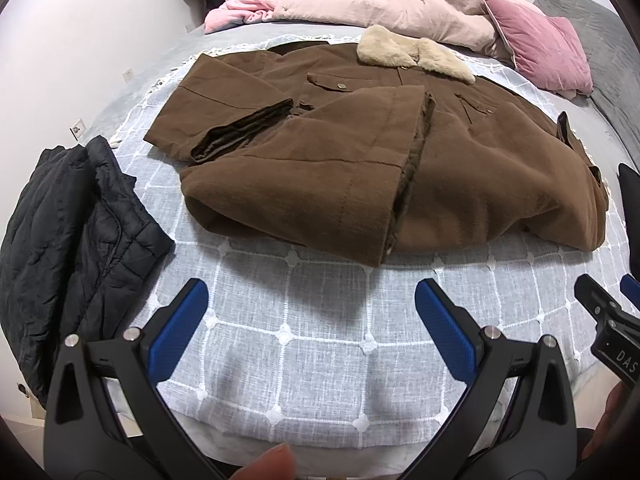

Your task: Fold large clothes

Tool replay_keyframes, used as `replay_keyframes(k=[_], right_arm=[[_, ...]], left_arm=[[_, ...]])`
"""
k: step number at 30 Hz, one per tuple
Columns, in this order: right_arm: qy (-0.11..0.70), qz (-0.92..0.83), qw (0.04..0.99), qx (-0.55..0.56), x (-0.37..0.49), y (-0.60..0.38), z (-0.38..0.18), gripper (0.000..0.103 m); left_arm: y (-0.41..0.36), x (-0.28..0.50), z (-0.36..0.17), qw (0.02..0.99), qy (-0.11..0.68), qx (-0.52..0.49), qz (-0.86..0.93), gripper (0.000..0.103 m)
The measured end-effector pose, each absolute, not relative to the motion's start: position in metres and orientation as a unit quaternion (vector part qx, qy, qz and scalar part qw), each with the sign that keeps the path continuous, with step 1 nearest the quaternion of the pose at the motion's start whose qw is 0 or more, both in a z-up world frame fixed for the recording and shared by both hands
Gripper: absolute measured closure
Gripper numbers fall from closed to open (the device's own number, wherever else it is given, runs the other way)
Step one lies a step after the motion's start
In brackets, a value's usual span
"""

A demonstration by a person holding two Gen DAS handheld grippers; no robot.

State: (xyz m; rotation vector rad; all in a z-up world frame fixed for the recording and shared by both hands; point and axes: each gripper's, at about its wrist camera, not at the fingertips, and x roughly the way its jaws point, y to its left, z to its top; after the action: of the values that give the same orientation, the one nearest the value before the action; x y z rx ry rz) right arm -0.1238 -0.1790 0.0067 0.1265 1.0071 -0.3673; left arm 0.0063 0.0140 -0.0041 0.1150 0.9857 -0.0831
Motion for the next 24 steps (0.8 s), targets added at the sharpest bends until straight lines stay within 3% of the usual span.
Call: replay_keyframes(k=[15,24], right_arm=[[0.471,-0.191,0.858,0.077,-0.134,-0.201,0.012,0.0],[0.458,-0.212,0.853,0.133,-0.149,-0.236,0.012,0.0]], left_arm=[[0.014,0.029,-0.009,0.888,0.455,0.066,-0.031,0.0],[0.001,0.068,-0.039,0.889,0.457,0.026,-0.009,0.0]])
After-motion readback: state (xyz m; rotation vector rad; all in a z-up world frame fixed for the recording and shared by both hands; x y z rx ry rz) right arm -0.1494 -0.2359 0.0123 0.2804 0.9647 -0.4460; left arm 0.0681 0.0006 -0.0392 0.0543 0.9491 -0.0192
